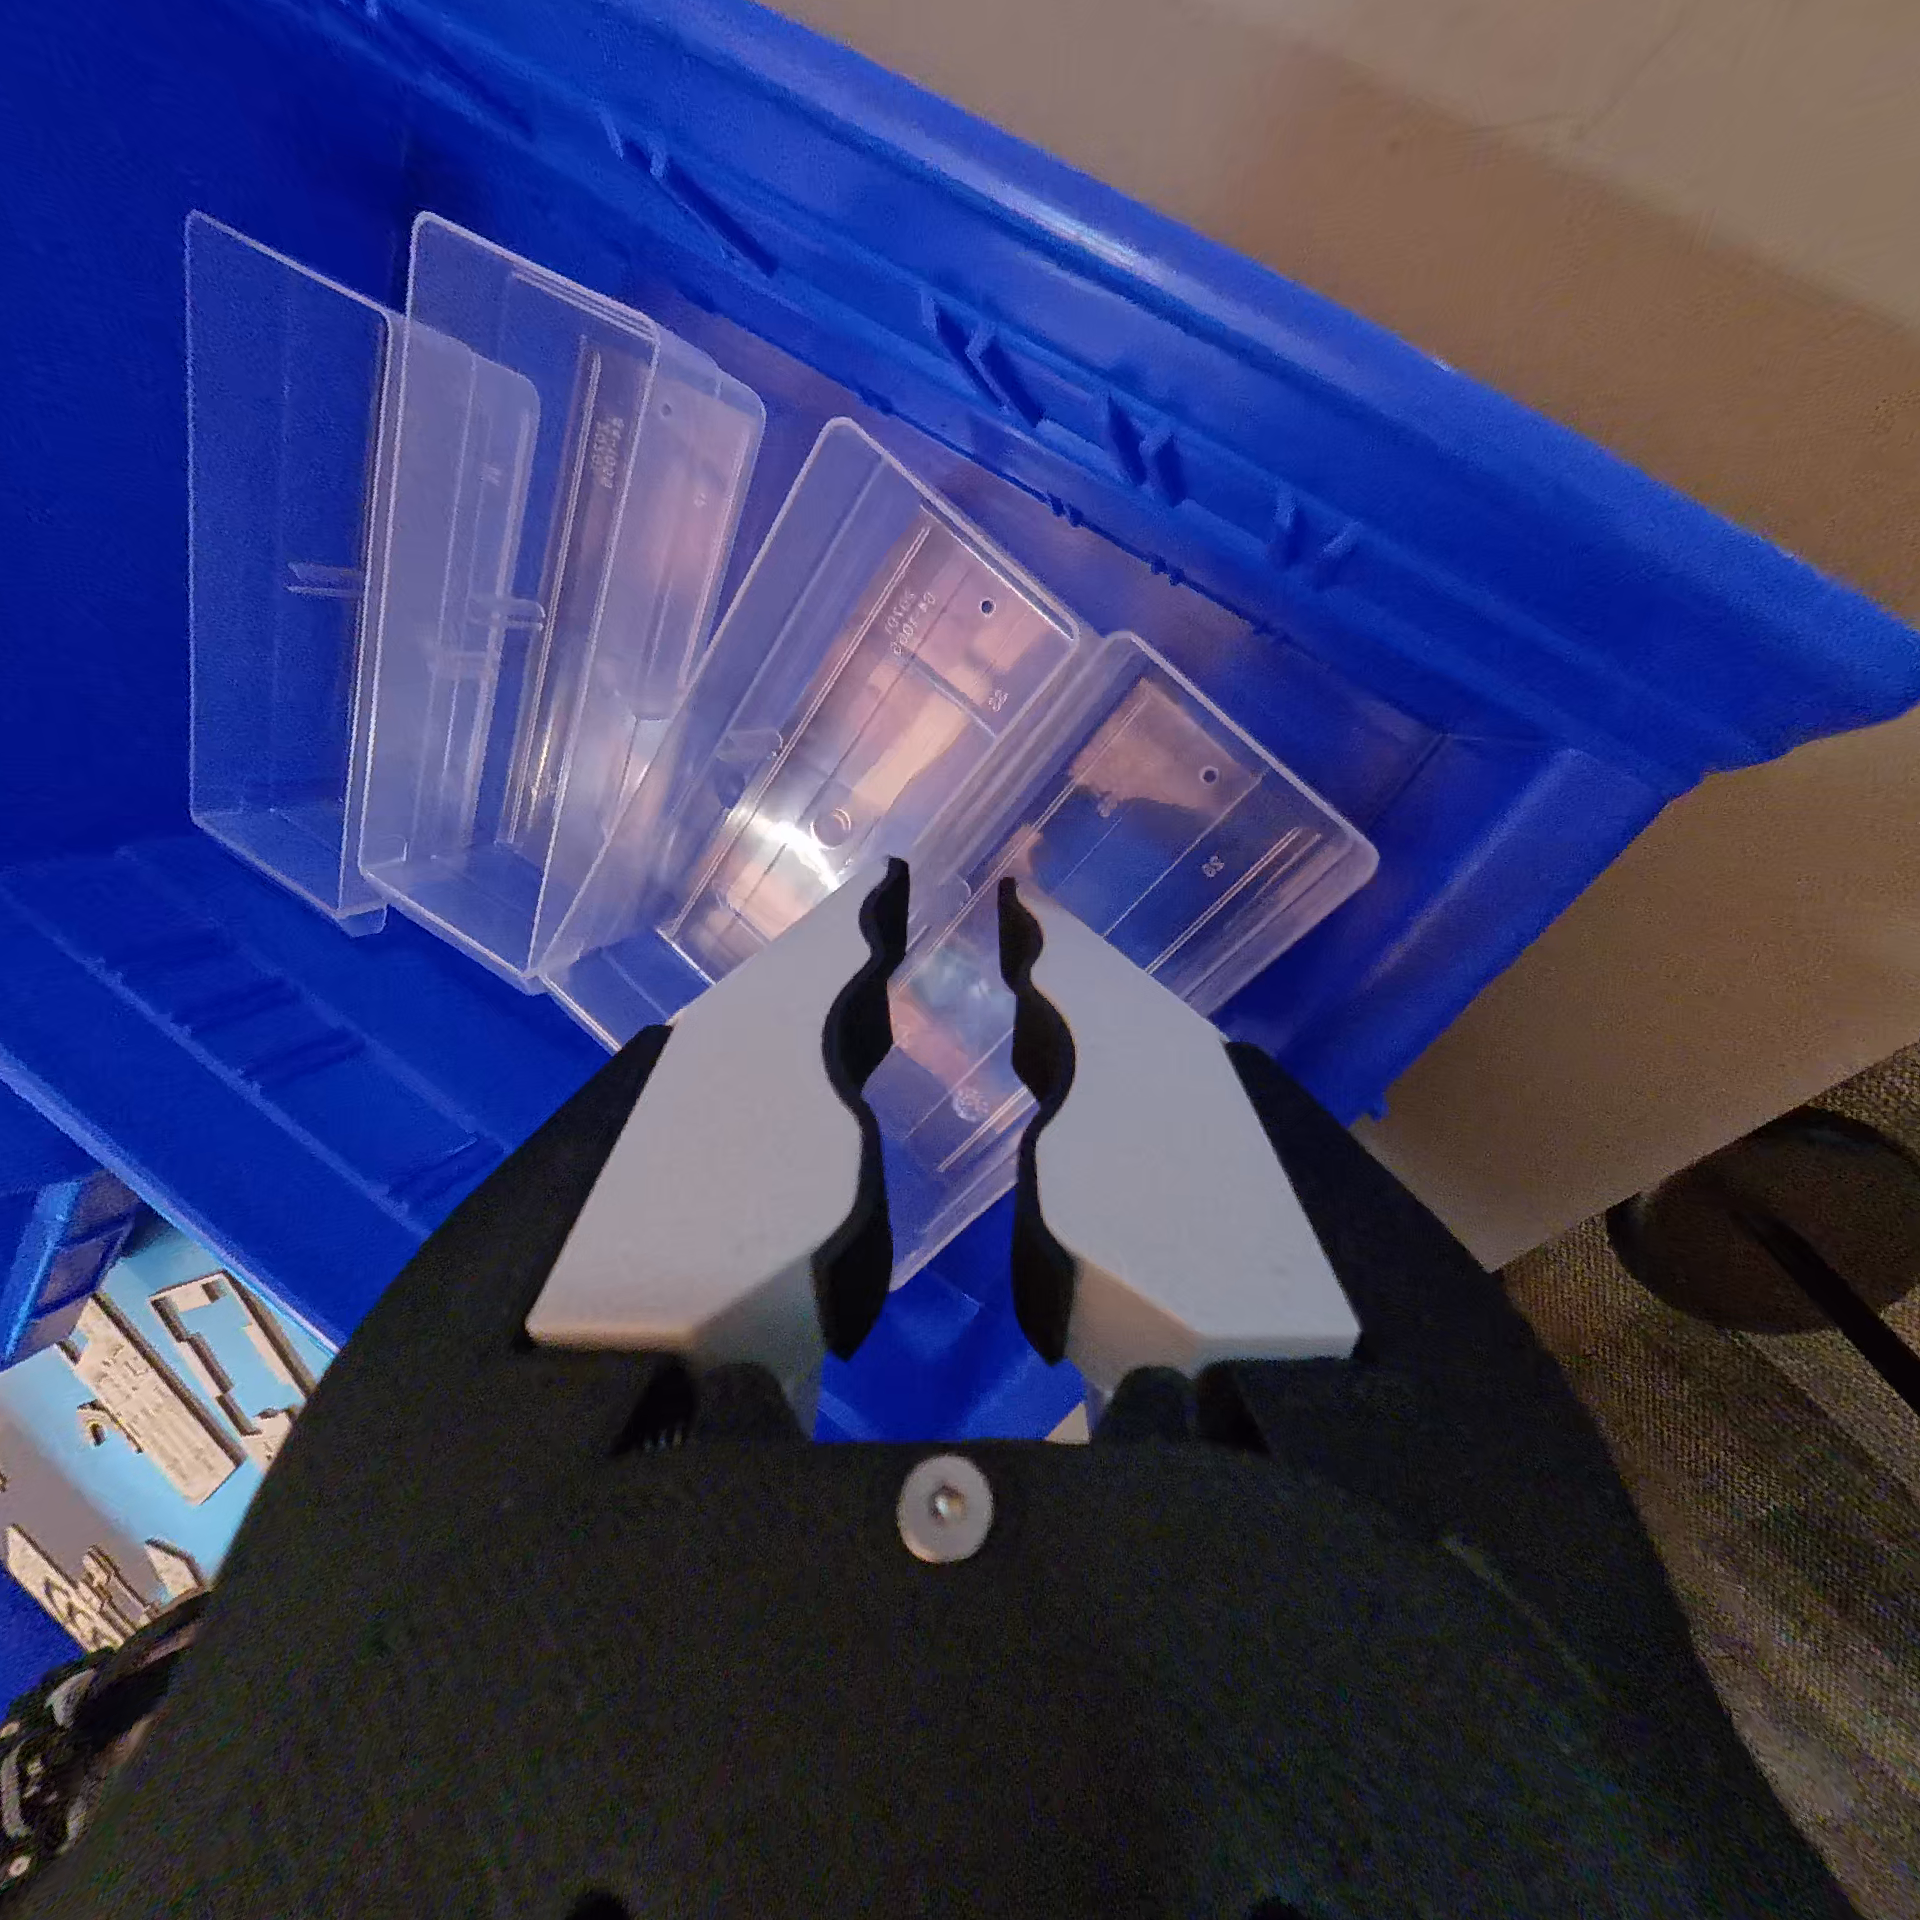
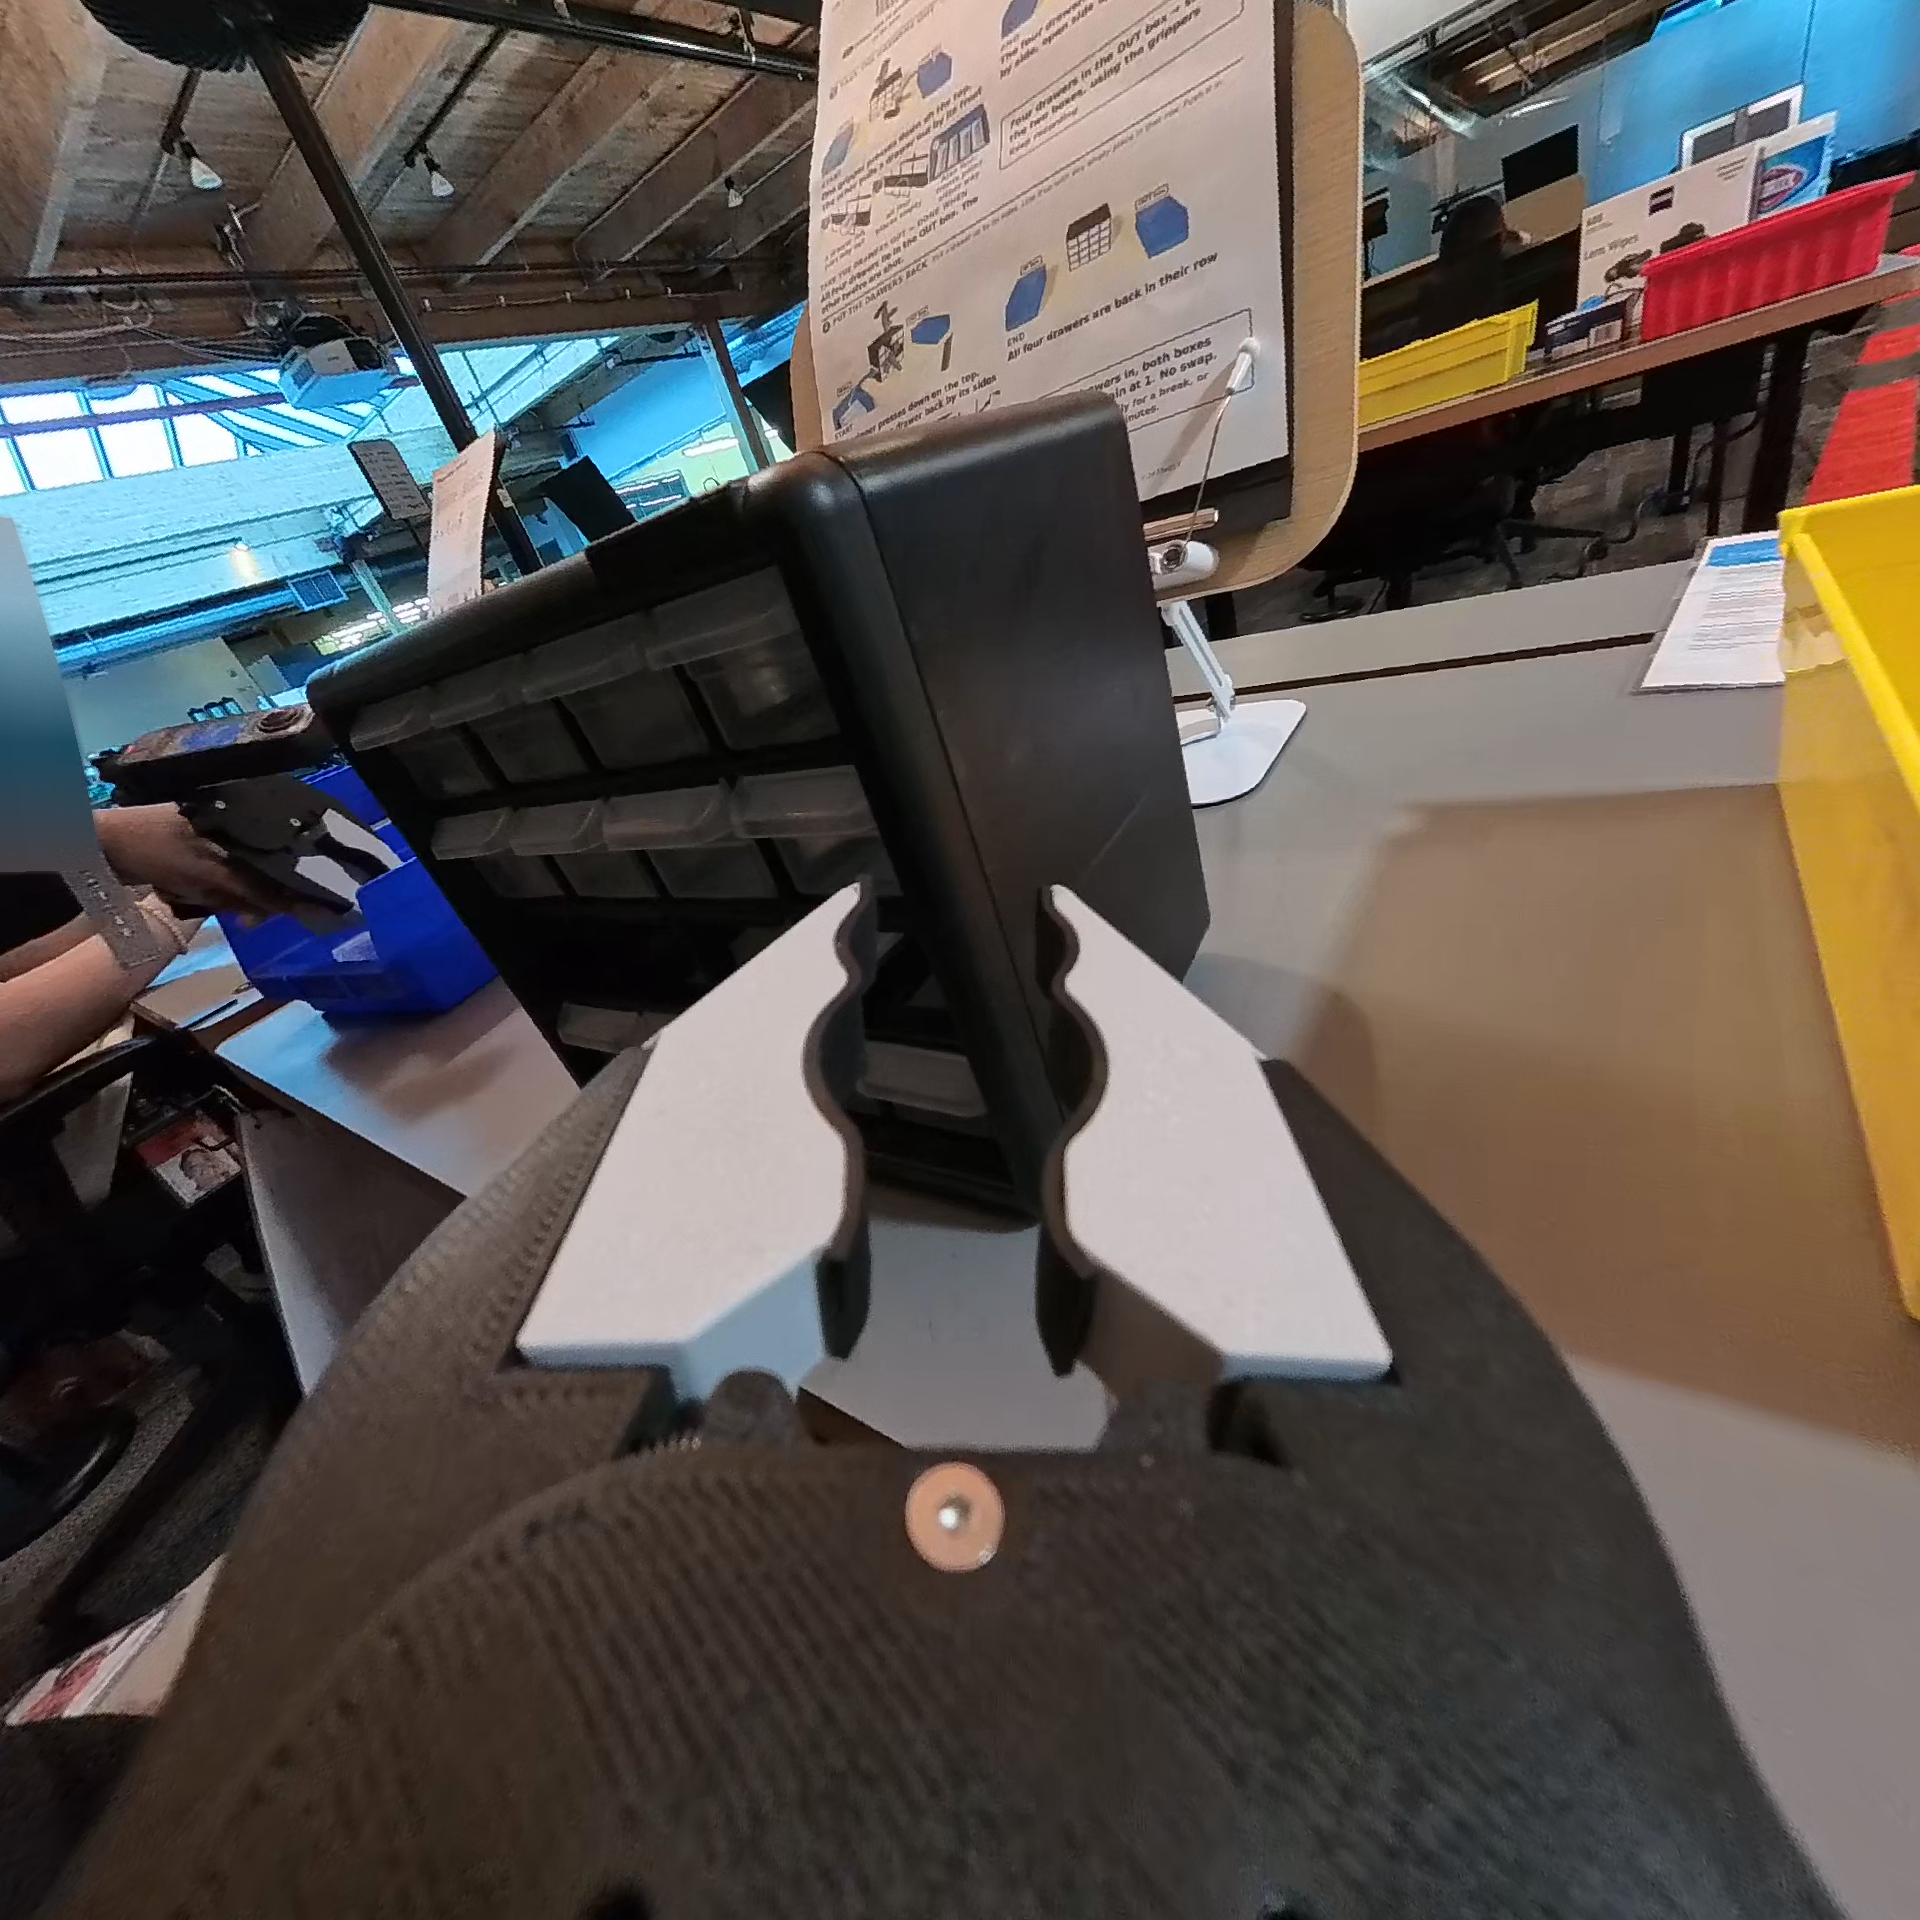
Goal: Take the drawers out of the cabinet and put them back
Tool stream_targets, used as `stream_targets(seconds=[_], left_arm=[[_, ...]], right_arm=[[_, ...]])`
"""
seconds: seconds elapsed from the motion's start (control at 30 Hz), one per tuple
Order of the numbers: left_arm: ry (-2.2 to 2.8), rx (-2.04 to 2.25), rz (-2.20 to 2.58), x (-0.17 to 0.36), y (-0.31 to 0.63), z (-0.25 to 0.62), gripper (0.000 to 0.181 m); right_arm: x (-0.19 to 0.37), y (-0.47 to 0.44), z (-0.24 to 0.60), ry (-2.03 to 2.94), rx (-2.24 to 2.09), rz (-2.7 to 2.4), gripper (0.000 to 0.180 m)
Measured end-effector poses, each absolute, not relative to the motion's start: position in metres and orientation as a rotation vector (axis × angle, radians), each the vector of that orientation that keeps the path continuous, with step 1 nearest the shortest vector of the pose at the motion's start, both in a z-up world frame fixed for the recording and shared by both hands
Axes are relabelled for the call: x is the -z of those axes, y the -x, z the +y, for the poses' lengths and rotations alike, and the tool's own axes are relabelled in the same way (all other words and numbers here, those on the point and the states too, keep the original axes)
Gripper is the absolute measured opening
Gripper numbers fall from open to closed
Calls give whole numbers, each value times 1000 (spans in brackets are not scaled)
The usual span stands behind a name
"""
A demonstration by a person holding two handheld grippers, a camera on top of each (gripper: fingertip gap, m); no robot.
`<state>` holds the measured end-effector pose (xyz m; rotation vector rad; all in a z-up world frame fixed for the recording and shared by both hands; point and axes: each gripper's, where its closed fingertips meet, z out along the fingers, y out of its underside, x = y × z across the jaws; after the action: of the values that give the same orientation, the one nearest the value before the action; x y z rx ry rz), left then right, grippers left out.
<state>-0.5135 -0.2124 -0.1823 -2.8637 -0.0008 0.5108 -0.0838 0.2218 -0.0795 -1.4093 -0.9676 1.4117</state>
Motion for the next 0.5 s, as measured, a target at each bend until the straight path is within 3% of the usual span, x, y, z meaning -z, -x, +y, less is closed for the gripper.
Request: stream_targets(seconds=[0.5], left_arm=[[2898,-532,-8,184,514,-218,19]], right_arm=[[78,83,222,1409,-1422,-960,29]])
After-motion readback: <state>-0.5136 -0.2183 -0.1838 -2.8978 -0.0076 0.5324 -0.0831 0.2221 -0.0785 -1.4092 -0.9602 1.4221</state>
